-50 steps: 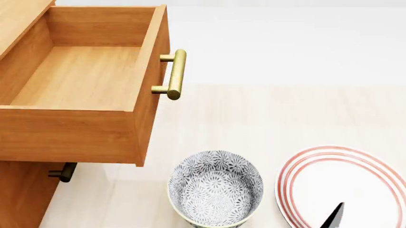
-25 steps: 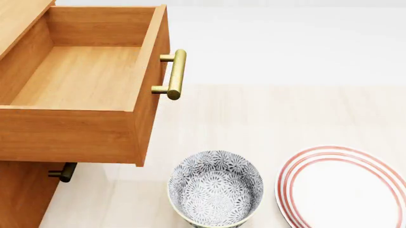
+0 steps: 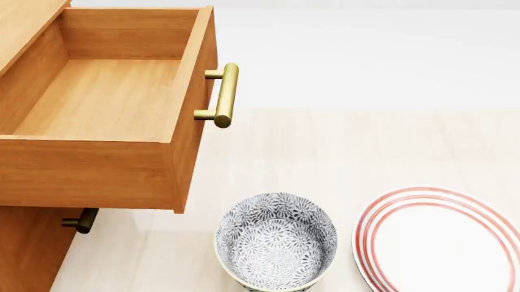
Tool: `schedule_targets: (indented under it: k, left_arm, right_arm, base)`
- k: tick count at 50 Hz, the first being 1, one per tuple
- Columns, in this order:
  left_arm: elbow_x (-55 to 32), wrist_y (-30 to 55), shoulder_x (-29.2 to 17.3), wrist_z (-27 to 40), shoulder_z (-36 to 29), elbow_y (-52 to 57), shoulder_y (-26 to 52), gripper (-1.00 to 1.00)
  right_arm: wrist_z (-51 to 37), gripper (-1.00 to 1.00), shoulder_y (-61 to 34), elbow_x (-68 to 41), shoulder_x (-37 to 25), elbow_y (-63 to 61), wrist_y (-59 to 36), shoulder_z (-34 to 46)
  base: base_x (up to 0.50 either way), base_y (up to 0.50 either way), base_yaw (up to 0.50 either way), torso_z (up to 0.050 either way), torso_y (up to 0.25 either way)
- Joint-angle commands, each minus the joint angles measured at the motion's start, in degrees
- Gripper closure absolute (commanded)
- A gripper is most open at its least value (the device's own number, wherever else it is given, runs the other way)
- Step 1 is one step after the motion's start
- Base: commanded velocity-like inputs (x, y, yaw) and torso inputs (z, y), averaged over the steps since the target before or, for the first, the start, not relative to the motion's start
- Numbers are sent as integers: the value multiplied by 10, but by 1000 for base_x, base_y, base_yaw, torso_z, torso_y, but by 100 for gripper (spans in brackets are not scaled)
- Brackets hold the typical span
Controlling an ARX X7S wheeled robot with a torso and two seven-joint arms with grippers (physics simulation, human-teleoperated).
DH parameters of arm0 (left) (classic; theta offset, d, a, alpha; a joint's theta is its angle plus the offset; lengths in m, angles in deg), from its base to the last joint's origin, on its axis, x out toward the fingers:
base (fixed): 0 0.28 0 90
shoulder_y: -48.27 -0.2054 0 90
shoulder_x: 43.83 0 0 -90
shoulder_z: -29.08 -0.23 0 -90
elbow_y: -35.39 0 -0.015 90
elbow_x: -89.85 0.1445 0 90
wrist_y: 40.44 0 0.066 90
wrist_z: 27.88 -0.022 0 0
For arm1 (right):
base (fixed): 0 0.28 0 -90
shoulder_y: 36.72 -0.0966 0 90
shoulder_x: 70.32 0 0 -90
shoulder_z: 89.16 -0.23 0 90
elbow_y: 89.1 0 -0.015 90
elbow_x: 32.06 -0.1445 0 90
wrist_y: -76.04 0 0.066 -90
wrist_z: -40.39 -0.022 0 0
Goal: Open the top drawer of the cabinet.
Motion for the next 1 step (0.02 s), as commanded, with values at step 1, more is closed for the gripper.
schedule_targets:
  k: [1]
  left_arm:
    - [-48,-26,24,-30,150,21,-19,-100]
  right_arm:
    - [3,-100,-13,12,1,-18,6,-66]
  base:
    - [0,0,0,0,0]
